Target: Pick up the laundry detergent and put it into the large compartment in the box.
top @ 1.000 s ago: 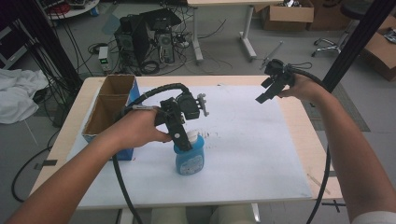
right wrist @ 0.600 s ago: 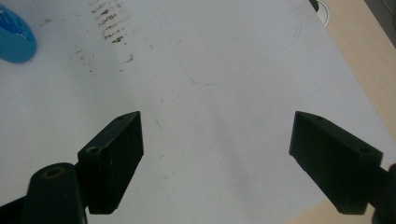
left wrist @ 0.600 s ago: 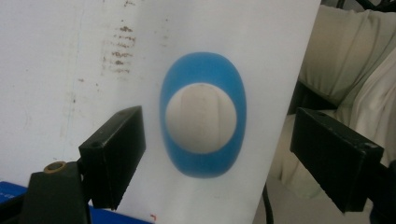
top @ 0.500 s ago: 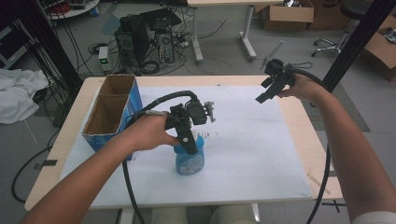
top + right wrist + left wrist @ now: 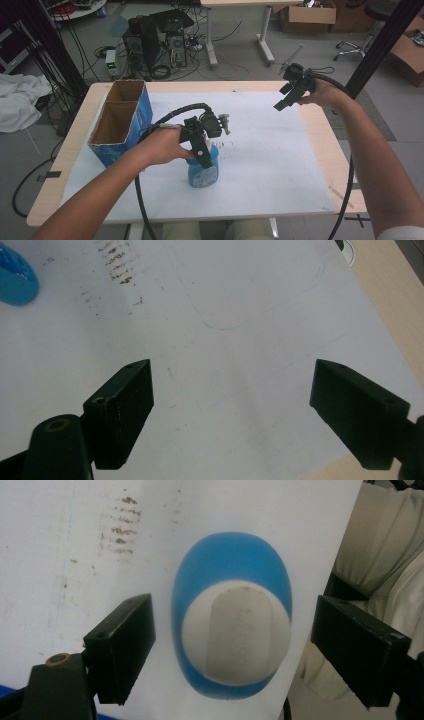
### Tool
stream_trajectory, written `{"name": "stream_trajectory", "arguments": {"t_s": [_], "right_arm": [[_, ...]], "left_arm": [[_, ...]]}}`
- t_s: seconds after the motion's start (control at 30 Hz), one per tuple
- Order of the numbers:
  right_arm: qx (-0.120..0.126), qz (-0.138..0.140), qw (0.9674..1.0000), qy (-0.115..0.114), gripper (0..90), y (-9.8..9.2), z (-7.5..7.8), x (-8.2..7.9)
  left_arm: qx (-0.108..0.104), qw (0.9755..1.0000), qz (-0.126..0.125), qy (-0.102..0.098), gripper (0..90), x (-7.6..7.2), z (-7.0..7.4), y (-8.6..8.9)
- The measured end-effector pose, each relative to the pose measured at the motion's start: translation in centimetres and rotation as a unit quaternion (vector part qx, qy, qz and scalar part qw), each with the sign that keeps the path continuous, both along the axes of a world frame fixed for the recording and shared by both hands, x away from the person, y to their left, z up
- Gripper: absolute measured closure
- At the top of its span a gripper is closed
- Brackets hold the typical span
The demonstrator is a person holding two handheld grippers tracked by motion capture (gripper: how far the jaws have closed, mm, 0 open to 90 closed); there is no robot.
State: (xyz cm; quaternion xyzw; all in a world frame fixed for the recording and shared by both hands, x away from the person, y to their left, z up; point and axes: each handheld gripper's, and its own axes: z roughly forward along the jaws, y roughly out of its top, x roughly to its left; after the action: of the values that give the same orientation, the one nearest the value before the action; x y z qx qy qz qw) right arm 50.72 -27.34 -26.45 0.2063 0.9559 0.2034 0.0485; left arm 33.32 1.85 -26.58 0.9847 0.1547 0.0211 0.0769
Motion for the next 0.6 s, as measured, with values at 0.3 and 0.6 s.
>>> {"name": "stream_trajectory", "arguments": {"t_s": [0.3,0.6], "right_arm": [[0.003,0.001,1.0,0.0,17.6,0.1,0.0,0.1],[0.005,-0.001,1.0,0.001,17.6,0.1,0.0,0.1]], "left_arm": [[0.006,1.0,-0.002,-0.001,18.5,0.3,-0.8,-0.1],[0.009,1.0,-0.002,0.004,18.5,0.3,-2.0,-0.4]]}}
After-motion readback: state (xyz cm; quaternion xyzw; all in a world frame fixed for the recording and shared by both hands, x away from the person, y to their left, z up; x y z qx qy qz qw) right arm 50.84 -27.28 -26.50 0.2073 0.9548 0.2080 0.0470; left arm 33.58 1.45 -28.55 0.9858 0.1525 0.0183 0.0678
